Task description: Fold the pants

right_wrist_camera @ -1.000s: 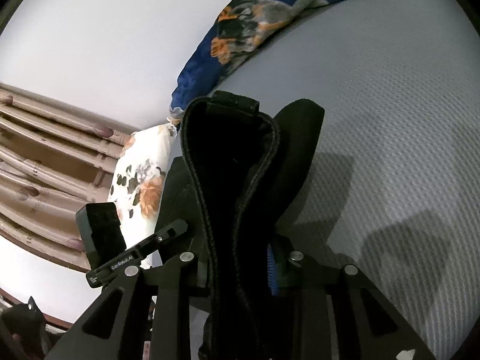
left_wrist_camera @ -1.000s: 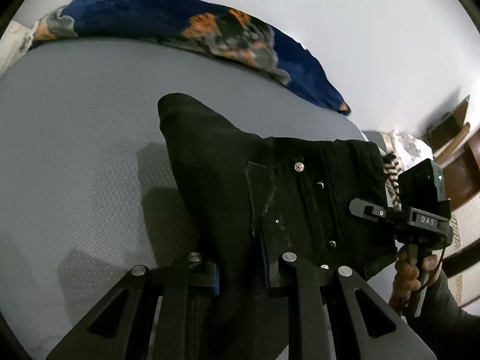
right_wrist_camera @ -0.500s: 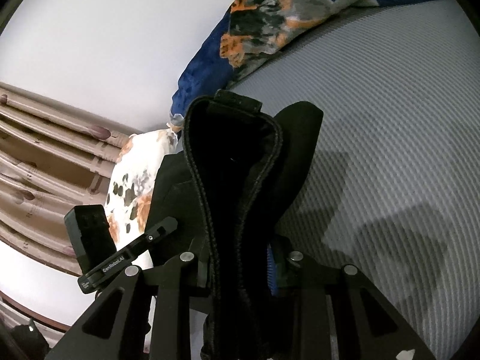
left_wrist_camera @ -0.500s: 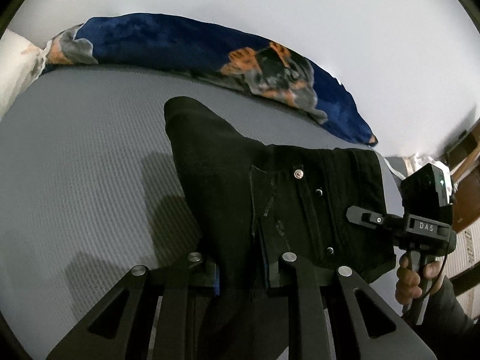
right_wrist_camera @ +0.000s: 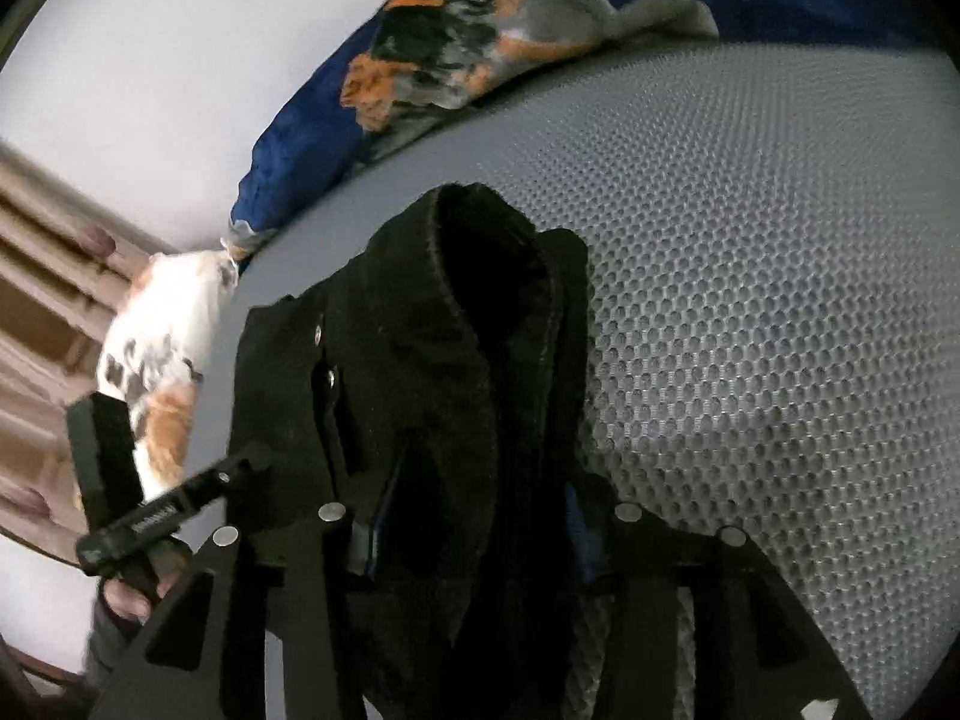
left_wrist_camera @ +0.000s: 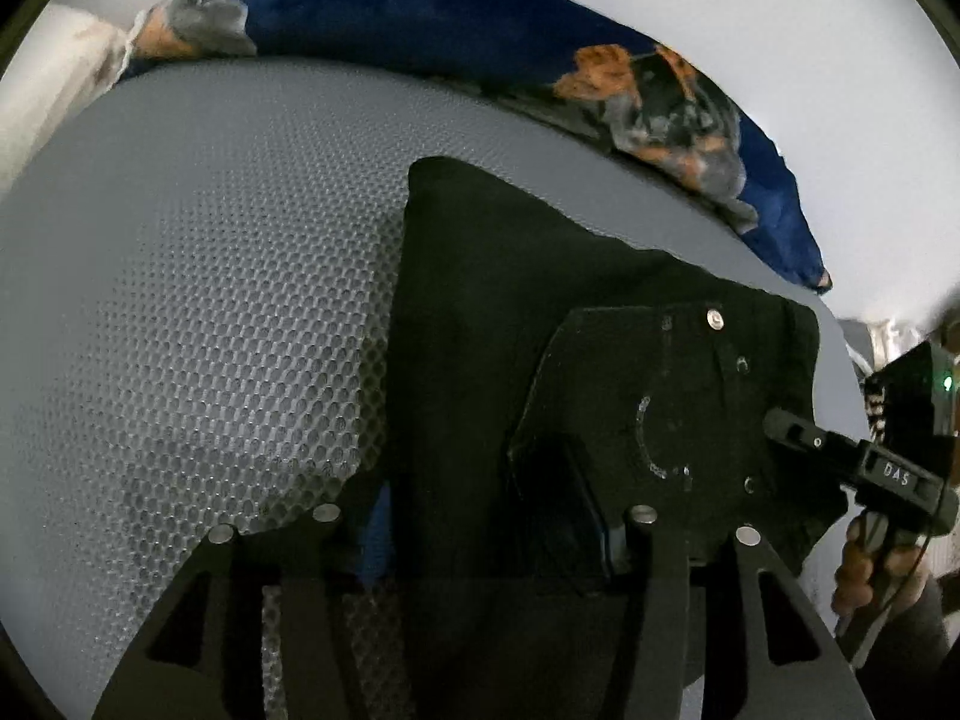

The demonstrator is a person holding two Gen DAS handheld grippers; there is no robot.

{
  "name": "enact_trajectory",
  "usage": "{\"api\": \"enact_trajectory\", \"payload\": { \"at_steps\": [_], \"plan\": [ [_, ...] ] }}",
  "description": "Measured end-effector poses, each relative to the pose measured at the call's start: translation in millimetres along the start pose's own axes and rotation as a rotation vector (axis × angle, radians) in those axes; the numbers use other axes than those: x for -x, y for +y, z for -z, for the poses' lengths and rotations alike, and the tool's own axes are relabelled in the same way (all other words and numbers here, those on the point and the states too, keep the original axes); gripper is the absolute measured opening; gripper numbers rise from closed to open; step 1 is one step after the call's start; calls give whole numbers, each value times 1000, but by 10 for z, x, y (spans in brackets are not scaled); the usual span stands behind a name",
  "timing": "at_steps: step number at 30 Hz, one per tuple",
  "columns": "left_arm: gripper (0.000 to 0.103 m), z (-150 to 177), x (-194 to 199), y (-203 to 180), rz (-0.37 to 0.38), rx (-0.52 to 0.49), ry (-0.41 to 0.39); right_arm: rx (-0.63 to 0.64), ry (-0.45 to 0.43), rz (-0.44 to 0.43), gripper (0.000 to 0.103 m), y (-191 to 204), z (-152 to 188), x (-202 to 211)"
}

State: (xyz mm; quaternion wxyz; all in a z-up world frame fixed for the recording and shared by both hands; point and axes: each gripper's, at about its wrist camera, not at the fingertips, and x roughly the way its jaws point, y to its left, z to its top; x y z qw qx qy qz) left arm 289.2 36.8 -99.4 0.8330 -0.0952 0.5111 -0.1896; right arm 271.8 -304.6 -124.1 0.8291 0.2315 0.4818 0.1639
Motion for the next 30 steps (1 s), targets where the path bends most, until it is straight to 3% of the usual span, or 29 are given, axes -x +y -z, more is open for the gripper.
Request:
{"api": "enact_trajectory", "payload": {
  "at_steps": [5, 14, 20, 26, 30],
  "plan": [
    [61, 133, 65, -98, -75, -47, -9, 33, -15, 81, 49, 36, 137, 94],
    [62, 508, 468, -364, -282, -137, -72, 107, -61, 227, 51, 282, 481, 418],
    [71, 780, 811, -517, -293, -144, -108, 170, -98, 285, 60, 506, 765, 621],
    [73, 1024, 989, -615, -318, -156, -125, 200, -116, 315, 60, 640, 1056, 794],
    [73, 1178, 1102, -600, -329, -146, -147, 218, -169, 322, 68, 810, 1201, 933]
  ]
}}
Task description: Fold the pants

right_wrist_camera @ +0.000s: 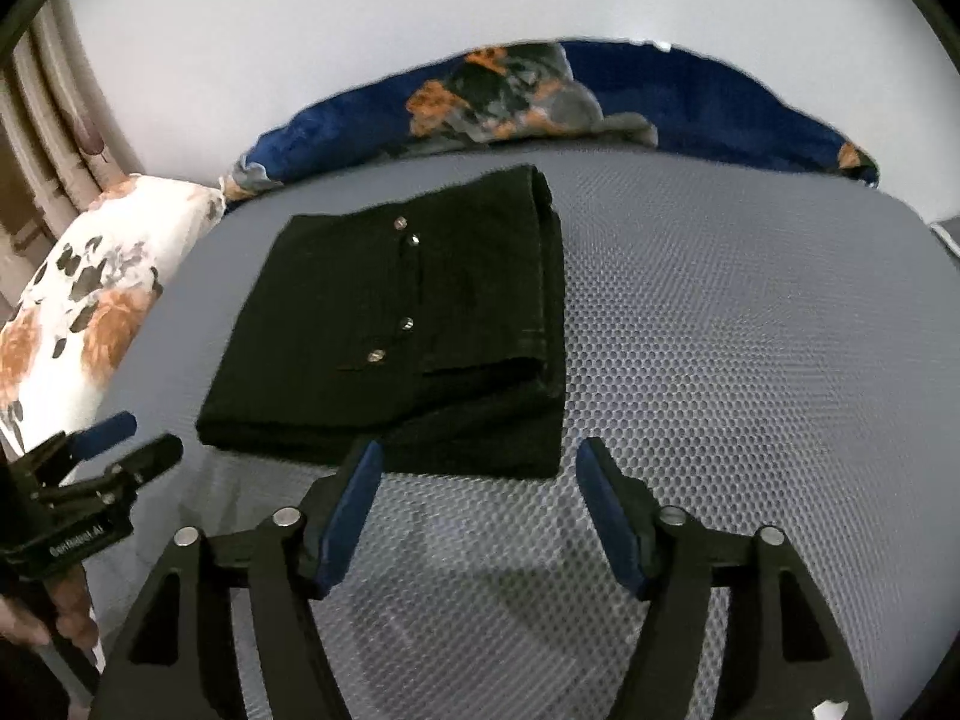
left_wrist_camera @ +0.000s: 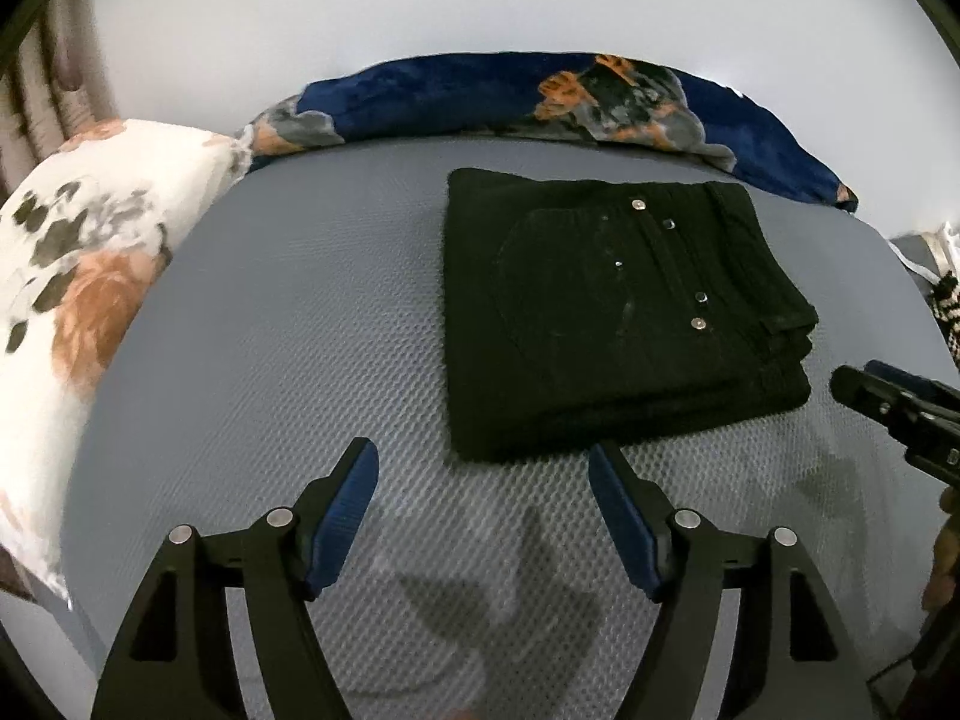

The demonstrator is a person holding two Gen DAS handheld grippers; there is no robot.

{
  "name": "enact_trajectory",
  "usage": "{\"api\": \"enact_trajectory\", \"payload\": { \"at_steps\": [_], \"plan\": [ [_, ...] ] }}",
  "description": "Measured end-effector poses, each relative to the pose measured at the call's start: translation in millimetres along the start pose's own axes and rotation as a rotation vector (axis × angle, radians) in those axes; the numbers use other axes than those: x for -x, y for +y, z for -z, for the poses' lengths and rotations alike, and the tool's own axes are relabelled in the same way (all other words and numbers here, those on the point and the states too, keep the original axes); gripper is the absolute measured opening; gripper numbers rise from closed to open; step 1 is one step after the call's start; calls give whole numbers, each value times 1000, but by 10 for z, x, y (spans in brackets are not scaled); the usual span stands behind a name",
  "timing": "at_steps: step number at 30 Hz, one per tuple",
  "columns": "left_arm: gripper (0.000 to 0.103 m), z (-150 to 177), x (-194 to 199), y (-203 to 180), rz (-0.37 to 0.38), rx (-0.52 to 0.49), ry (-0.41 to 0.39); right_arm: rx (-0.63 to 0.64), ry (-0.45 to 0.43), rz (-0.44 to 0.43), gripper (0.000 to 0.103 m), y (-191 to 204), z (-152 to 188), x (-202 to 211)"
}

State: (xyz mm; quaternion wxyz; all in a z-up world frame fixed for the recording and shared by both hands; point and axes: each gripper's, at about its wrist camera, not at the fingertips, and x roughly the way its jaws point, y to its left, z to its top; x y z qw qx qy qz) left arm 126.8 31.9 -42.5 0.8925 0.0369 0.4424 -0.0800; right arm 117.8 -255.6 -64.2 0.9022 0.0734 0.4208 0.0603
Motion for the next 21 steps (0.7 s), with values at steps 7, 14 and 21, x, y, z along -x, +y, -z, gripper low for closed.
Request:
{"api": "enact_trajectory", "payload": {
  "at_steps": [7, 14, 21],
  "plan": [
    [73, 157, 106, 63, -24, 19, -15, 57, -59, 45, 79, 297, 179, 208],
    [73, 206, 140, 30, -18, 11, -28, 42, -71, 48, 84, 457, 248, 262],
    [73, 206, 163, 27, -11, 10, -22, 50, -64, 64, 86, 551, 301, 226]
  ]
}}
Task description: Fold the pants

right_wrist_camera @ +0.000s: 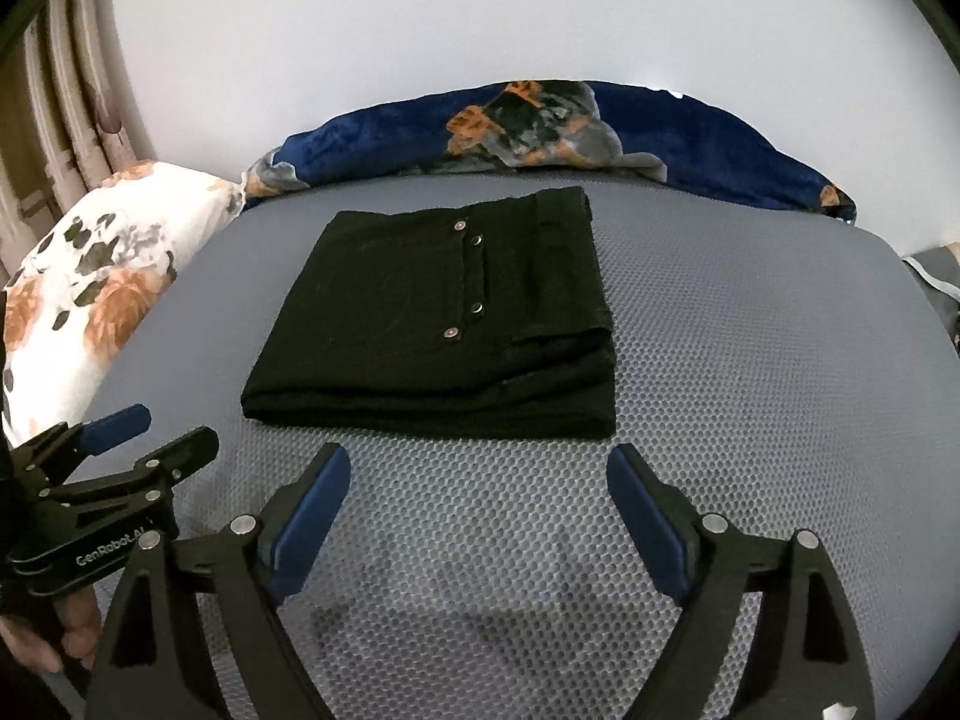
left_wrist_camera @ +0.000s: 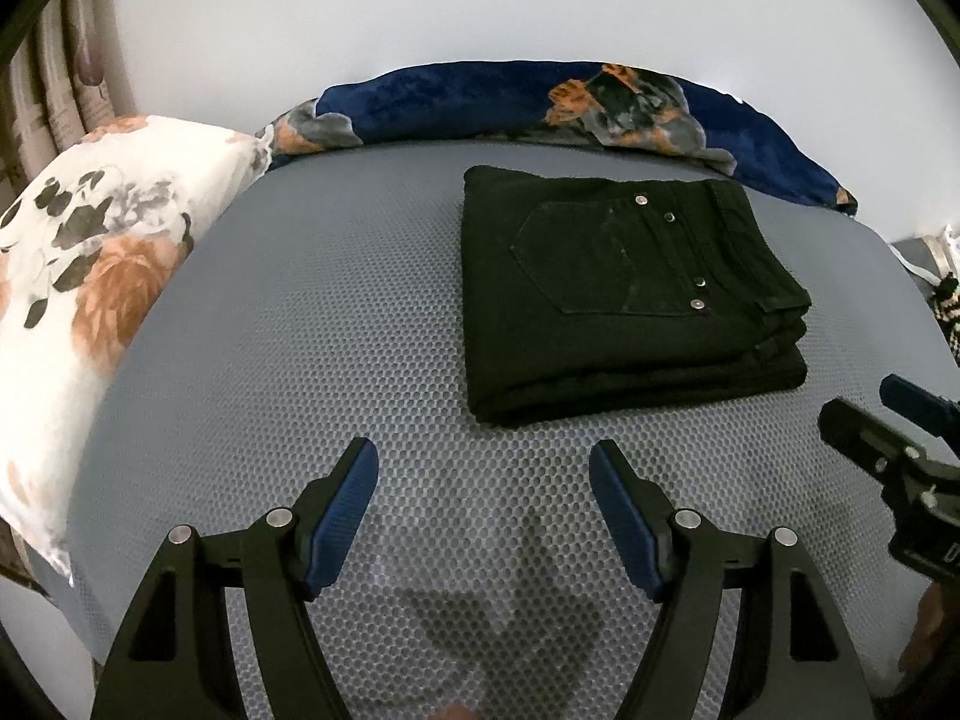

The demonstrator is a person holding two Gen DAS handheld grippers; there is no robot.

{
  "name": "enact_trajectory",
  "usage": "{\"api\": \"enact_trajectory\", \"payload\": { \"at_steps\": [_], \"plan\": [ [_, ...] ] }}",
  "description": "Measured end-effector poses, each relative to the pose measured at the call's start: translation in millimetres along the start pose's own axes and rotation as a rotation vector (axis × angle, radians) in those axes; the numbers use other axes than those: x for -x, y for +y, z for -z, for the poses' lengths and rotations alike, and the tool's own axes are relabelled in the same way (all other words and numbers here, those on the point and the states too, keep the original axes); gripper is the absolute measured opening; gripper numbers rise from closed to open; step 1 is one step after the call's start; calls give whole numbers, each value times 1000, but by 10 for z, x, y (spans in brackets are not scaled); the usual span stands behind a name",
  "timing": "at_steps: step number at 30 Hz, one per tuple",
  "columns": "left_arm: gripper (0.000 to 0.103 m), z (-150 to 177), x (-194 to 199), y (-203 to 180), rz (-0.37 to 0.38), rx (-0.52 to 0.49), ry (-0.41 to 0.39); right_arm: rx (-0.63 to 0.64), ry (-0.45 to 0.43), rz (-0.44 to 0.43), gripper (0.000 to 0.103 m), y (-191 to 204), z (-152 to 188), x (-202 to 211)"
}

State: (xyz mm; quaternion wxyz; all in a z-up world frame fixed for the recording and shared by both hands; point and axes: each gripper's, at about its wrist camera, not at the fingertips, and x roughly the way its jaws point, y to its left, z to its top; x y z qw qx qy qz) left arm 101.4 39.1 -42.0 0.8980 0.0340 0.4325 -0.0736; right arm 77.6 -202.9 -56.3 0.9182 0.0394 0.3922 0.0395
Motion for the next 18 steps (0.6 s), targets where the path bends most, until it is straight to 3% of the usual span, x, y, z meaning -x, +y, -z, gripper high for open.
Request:
{"api": "enact_trajectory", "payload": {
  "at_steps": [18],
  "plan": [
    [73, 15, -50, -11, -6, -13, 19, 4, 32, -10, 88, 77, 45, -77]
  ]
}}
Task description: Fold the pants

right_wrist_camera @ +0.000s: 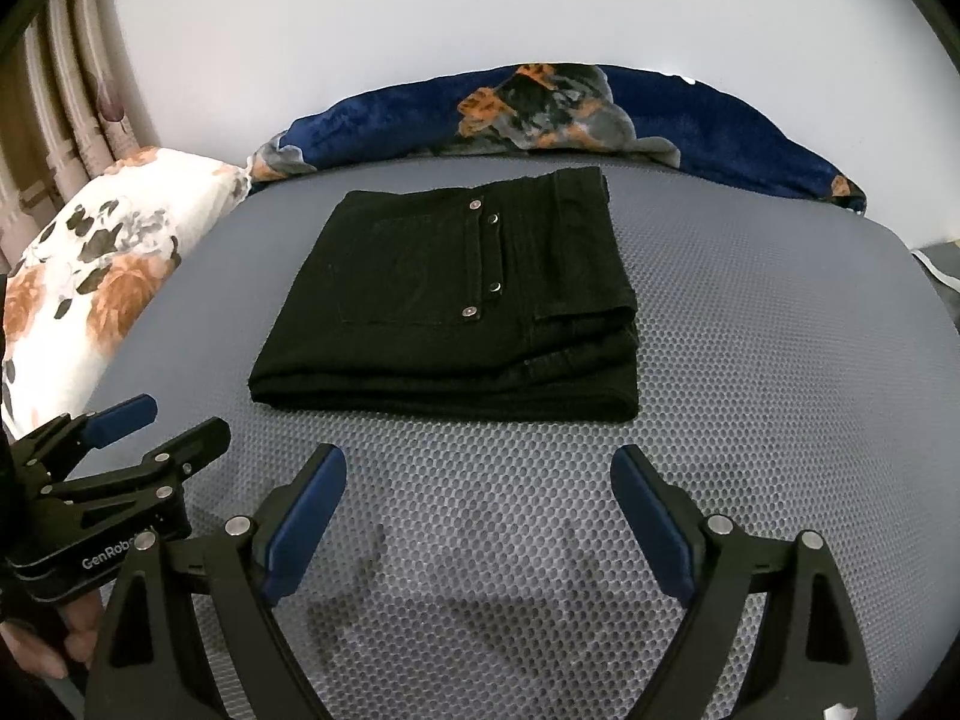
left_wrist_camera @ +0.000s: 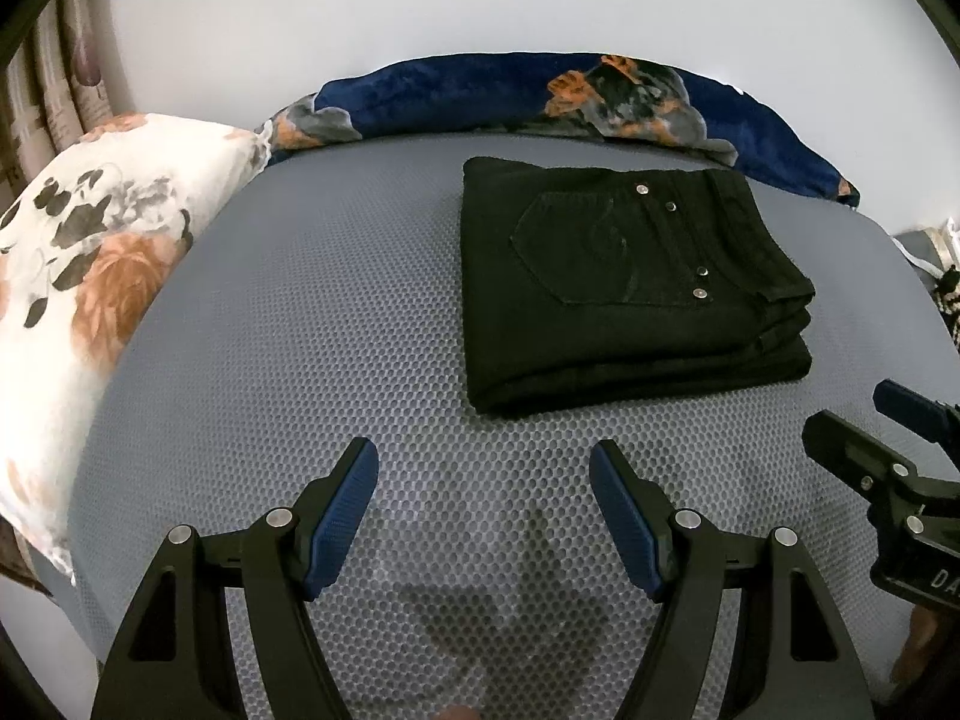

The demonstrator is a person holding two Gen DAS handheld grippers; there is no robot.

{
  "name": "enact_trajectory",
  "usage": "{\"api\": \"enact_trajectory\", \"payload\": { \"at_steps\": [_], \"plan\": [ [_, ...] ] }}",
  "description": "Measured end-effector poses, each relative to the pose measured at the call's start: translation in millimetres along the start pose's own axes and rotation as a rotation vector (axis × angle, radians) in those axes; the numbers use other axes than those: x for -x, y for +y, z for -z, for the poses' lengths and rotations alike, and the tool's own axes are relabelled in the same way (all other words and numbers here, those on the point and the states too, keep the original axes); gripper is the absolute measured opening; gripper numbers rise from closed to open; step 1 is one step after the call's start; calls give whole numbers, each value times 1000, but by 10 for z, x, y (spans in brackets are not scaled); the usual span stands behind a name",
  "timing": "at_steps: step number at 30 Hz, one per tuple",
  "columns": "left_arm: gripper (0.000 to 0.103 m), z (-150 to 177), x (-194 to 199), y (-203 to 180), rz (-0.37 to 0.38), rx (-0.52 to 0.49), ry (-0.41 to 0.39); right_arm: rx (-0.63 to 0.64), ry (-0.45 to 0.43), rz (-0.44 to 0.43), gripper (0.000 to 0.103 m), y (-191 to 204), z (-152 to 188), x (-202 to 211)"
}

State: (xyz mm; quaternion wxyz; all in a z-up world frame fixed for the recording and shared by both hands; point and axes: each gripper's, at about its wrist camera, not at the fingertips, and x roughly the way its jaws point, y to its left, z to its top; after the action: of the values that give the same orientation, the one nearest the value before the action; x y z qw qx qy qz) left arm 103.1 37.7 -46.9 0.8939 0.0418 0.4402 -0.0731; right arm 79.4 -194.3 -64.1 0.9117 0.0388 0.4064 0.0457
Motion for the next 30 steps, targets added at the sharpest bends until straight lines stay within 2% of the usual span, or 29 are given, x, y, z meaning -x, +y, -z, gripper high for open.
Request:
{"api": "enact_trajectory", "payload": {
  "at_steps": [15, 30],
  "plan": [
    [73, 23, -52, 6, -29, 2, 10, -3, 30, -16, 88, 24, 28, -87],
    [73, 44, -28, -32, -67, -17, -14, -14, 50, -21, 88, 23, 58, -126]
  ]
}}
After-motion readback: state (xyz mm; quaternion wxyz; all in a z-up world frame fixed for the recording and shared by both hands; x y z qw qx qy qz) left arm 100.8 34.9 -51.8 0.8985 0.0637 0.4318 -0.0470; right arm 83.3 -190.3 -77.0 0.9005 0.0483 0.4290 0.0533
